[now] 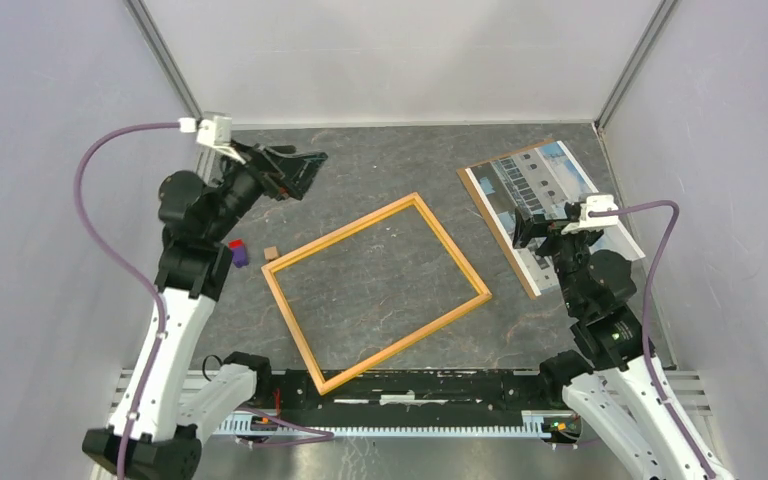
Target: Put the photo into the frame
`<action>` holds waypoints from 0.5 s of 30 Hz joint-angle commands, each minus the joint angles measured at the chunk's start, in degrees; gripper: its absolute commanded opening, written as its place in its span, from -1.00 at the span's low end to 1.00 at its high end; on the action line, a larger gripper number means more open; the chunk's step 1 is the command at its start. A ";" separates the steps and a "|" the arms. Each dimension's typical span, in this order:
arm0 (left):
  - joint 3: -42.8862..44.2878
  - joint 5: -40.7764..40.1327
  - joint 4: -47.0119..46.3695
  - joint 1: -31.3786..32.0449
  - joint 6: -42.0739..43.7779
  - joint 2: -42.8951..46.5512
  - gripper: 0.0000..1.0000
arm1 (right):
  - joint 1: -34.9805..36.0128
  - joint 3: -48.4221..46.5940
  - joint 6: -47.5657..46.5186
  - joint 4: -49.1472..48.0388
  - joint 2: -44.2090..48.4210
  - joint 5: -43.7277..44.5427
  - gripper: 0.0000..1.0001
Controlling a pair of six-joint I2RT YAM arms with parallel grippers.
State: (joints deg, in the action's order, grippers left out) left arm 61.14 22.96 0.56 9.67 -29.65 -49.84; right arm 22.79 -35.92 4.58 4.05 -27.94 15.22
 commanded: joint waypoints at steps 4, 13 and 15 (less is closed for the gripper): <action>3.69 7.31 4.52 6.26 1.19 -8.84 1.00 | 0.15 -1.38 3.83 5.47 -6.28 10.44 0.96; -0.05 9.77 5.50 6.57 -0.79 -14.07 1.00 | 0.14 -0.66 3.28 8.17 -21.59 6.52 0.96; -0.96 11.82 5.44 6.58 -2.03 -15.77 1.00 | 0.15 -0.52 3.79 7.30 -25.72 6.40 0.96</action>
State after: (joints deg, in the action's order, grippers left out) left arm 61.80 30.74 6.31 16.14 -29.71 -63.42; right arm 22.79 -35.99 7.33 13.02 -48.66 22.63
